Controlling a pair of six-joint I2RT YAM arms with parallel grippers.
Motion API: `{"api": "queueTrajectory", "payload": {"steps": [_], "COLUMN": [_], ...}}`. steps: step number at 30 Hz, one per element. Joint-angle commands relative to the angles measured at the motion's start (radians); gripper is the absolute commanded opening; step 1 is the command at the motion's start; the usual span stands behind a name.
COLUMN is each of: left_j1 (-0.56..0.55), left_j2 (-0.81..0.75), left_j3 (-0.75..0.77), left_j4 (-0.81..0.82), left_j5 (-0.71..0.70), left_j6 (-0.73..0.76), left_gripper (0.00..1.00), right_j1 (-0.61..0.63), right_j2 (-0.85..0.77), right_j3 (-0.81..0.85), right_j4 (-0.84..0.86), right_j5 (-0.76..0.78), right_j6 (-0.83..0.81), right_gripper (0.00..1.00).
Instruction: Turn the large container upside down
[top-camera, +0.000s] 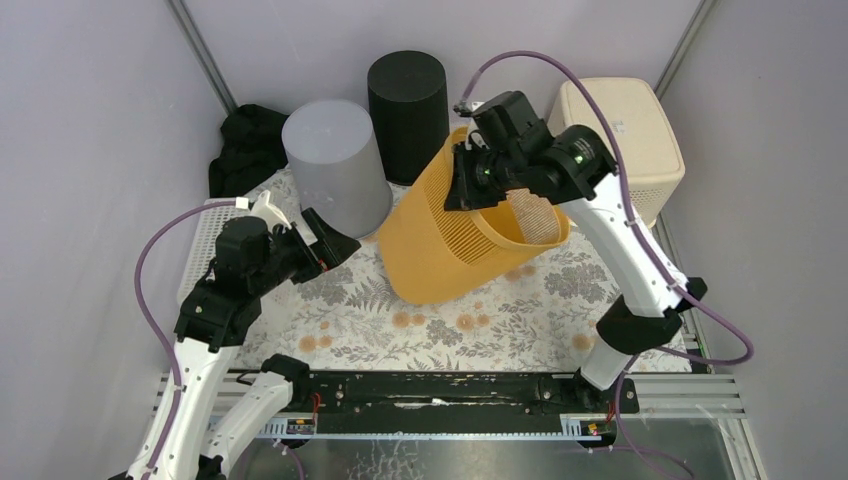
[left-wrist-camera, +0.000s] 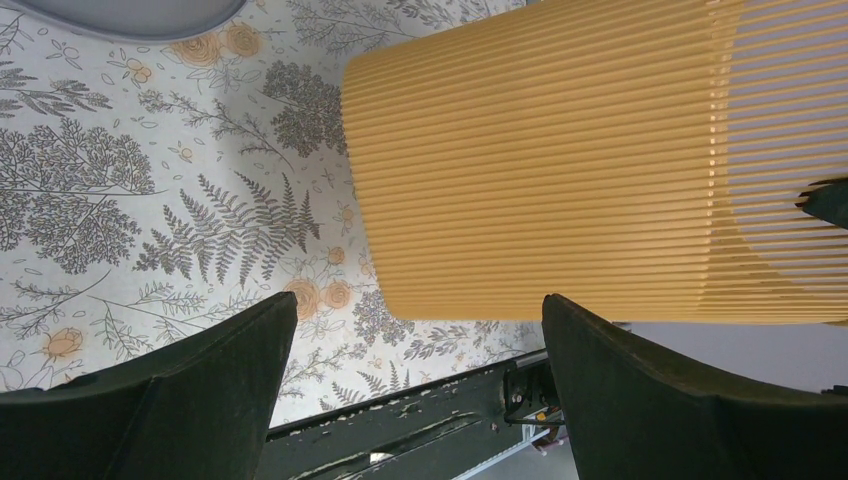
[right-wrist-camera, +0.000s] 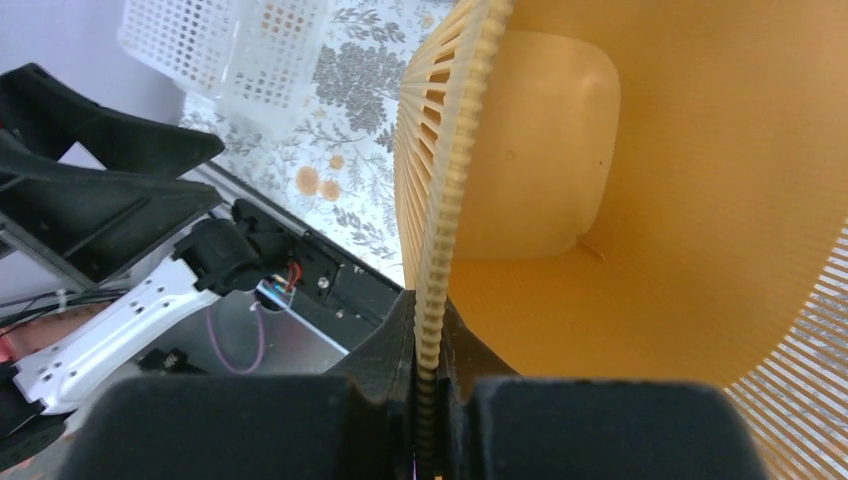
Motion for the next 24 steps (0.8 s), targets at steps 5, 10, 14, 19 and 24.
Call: {"api": "queueTrajectory", "payload": {"steps": [5,10,14,19,24], "left_j1": [0.004,0.004,0.004,0.004,0.004], "left_j2": [0.015,0.032,0.035,0.043,0.065], "left_j3": [0.081,0.128,0.15,0.186,0.249], "left_j4": [-0.003,-0.025,-0.035,-0.05,-0.082], "left_j5": [-0.014,-0.031,-0.039,-0.048,-0.077], "left_j6": [0.034,0.045,0.044,0.045,0.063], "left_gripper": [1.0,1.0,1.0,1.0,1.0], "right_j1": [-0.095,-0.17,-0.215,-0.265,-0.292], "right_j2": [-0.19,-0.279,-0.346,-0.413,-0.466], "right_j3": [-0.228,-0.415,-0.546,-0.693,-0.852], "right_j4": [0.336,0.525,0.697,0.905,1.157], "right_j5": [-0.297,-0.481,-0.611,-0.747,-0.838], "right_j6": [0.089,0.185,0.27,0.395,0.552], "right_gripper": [0.0,0.0,0.0,0.0,0.0]}}
